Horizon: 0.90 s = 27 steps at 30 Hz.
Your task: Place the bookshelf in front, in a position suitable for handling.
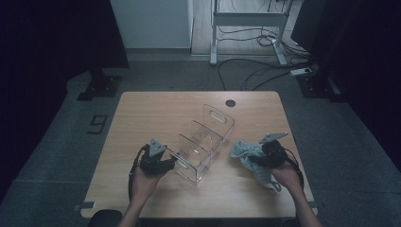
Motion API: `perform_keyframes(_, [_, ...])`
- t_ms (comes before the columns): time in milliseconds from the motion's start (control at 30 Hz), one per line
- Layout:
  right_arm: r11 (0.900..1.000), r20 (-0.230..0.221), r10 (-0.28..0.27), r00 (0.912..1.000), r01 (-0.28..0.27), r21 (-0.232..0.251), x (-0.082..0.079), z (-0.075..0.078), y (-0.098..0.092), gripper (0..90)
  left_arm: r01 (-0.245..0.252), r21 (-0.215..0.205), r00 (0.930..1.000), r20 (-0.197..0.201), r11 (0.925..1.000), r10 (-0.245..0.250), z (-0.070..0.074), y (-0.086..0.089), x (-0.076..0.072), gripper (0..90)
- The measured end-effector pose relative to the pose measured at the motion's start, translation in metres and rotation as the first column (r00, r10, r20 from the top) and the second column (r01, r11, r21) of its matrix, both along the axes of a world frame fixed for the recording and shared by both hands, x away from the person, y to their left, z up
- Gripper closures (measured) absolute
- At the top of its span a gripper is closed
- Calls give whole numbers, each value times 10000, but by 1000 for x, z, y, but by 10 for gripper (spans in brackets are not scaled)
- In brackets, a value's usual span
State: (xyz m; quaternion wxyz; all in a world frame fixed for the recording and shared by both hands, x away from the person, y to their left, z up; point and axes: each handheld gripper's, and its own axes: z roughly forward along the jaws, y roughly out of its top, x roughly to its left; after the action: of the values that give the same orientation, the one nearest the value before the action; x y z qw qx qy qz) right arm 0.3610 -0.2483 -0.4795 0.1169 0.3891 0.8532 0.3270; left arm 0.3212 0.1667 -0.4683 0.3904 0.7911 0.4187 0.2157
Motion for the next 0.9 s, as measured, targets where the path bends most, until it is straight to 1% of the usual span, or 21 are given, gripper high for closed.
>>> perform_keyframes(167, [9999,129,-61,9999,59,137,-1,5,0,599,23,55,10000,-76,10000,-22,1,3,3,424])
perform_keyframes(267, [9996,227,-114,9997,108,279,-4,11,-1,596,-148,15,9998,-96,9999,148,1,7,4,418])
perform_keyframes(333, [9995,316,-134,9994,124,295,-6,15,-3,594,-307,-60,9995,-74,9995,306,0,10,6,385])
perform_keyframes(433, [9989,442,-289,9986,272,387,-7,17,-5,594,-152,-116,9999,-19,9998,152,-1,12,6,385])
perform_keyframes(500, [9981,497,-445,9978,423,438,-5,18,-7,594,-147,-99,9999,36,9998,147,-1,11,5,426])
perform_keyframes(533, [9974,523,-551,9971,525,483,-3,19,-7,594,-150,-84,9999,70,9999,150,-1,11,5,431])
perform_keyframes(633, [9963,611,-742,9954,713,474,1,19,-8,594,-64,-243,9999,139,9997,68,-2,14,6,454])
perform_keyframes(733, [9944,730,-944,9929,905,553,5,21,-7,594,19,-241,9999,121,9997,-16,-2,15,7,456])
perform_keyframes(900, [9934,913,-1069,9901,1025,523,14,25,-2,594,227,-183,9997,65,9996,-226,-1,16,7,458])
